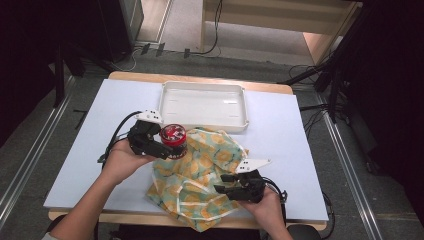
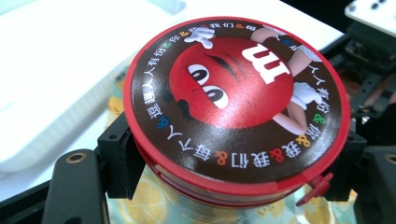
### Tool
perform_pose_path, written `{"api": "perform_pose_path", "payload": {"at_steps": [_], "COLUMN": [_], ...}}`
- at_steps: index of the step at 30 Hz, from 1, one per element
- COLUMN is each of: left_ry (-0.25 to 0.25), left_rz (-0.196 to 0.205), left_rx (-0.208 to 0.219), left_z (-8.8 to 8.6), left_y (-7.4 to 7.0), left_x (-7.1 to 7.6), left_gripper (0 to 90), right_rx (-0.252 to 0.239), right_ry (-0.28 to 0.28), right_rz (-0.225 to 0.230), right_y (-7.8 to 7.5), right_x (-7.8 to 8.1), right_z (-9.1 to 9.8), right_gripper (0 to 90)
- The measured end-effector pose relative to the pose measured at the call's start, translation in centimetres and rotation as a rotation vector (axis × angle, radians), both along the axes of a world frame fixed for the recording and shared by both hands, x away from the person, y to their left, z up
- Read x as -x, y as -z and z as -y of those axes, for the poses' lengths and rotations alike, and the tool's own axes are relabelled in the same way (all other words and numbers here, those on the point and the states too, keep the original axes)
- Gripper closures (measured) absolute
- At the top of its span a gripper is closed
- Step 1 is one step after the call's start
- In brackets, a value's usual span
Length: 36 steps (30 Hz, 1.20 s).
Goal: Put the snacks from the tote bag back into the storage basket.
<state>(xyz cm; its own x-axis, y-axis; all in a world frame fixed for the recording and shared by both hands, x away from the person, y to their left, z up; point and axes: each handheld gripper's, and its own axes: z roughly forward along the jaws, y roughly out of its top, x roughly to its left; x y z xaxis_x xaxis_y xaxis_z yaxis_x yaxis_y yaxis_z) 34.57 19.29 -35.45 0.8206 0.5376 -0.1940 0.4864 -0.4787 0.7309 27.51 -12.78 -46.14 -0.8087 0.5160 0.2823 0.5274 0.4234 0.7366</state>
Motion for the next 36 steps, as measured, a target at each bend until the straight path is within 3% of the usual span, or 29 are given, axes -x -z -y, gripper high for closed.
{"api": "perform_pose_path", "payload": {"at_steps": [19, 36], "left_ry": [-0.047, -0.057], "left_rz": [-0.001, 0.034], "left_rx": [-0.009, -0.017], "left_z": [-1.1, 0.1], "left_y": [-0.8, -0.4], "left_x": [-3.4, -7.2], "left_gripper": [25.8, 25.9], "right_rx": [0.002, 0.008], "right_ry": [0.001, -0.001], "right_rz": [0.001, -0.007], "right_y": [0.0, 0.1], "right_x": [-0.1, 0.0], "right_z": [0.0, -0.2], "right_gripper": [53.1, 53.3]}}
